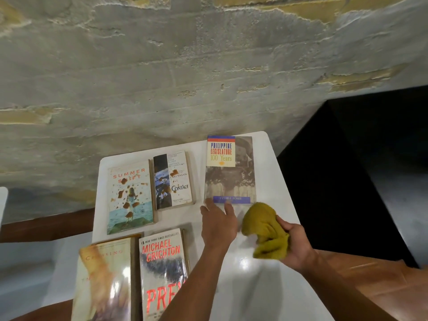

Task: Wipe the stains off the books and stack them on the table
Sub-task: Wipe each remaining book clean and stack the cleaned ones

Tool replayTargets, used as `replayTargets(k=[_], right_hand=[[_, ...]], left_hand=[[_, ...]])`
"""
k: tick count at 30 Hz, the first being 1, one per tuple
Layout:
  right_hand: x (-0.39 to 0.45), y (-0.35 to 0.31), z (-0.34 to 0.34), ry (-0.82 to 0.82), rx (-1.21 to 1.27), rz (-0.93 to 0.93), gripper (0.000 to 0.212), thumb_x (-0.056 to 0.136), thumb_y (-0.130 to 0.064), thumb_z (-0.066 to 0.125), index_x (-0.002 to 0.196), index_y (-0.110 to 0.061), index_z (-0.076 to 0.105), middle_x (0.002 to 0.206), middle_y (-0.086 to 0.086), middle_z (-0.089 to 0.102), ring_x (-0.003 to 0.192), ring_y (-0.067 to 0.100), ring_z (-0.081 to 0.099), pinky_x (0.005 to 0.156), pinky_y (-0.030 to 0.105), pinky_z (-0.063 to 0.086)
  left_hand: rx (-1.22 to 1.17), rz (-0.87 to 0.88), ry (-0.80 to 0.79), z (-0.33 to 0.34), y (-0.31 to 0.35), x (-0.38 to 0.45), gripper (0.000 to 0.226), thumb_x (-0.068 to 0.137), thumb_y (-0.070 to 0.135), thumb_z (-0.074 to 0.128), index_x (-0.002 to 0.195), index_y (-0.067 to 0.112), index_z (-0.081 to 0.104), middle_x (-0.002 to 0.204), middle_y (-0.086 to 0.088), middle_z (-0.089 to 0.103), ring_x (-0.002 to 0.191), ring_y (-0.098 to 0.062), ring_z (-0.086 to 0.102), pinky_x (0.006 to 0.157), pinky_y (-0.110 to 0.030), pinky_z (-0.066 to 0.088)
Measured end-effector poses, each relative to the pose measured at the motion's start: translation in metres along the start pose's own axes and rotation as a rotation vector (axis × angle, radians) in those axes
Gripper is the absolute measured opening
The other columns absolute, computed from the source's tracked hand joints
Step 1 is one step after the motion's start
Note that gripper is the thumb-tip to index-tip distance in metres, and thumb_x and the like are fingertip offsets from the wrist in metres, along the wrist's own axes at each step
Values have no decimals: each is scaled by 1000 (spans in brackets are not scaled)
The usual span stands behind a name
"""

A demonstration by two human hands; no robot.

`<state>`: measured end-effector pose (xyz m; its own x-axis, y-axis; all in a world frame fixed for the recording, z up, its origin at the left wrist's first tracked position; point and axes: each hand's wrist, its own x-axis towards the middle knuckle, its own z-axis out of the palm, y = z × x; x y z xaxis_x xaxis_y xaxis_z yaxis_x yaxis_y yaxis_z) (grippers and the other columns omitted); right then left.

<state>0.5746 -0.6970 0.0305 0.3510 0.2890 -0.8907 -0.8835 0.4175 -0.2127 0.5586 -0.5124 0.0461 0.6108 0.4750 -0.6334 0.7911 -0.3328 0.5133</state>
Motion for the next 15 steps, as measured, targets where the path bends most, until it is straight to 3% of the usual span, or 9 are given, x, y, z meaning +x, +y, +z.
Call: replayTargets(k=[2, 5, 10, 13, 15], right_hand=[[-5, 6, -4, -47, 28, 93, 66, 92, -51, 47, 122, 6, 61, 92, 27, 70, 67, 40, 70, 57, 44, 60], [-5, 22, -9, -83, -75, 69, 79, 83, -64, 50, 114, 5, 71, 105, 28, 68, 79, 40, 67, 74, 43, 55], [-8, 35, 4, -129, -259, 38, 49, 88, -28, 62, 113, 13, 68, 101, 28, 68, 74, 35, 69, 65, 38, 61], [-10, 39, 12, -134, -393, 53, 38, 91, -20, 60, 112, 11, 67, 99, 28, 69, 73, 33, 69, 64, 36, 60], [-12, 41, 18, -100, -515, 52, 34, 90, -17, 62, 113, 8, 67, 104, 29, 70, 81, 37, 69, 73, 40, 58]], left_hand=[[-7, 2, -1, 1, -8, -10, 61, 106, 46, 34, 156, 11, 27, 156, -13, 35, 141, -31, 40, 111, -42, 36], [-28, 28, 26, -3, -22, -19, 55, 106, 48, 32, 142, 11, 51, 145, -9, 53, 133, -26, 49, 111, -40, 39], [-52, 125, 63, -19, -41, -29, 38, 107, 35, 40, 123, 11, 66, 123, -6, 68, 110, -20, 61, 86, -22, 38], [-104, 197, 115, -28, -50, -33, 31, 106, 28, 46, 114, 12, 70, 109, -6, 73, 95, -16, 62, 82, -22, 40], [-164, 212, 133, -36, -58, -36, 28, 105, 26, 48, 111, 12, 71, 102, -6, 74, 93, -18, 66, 84, -26, 47]])
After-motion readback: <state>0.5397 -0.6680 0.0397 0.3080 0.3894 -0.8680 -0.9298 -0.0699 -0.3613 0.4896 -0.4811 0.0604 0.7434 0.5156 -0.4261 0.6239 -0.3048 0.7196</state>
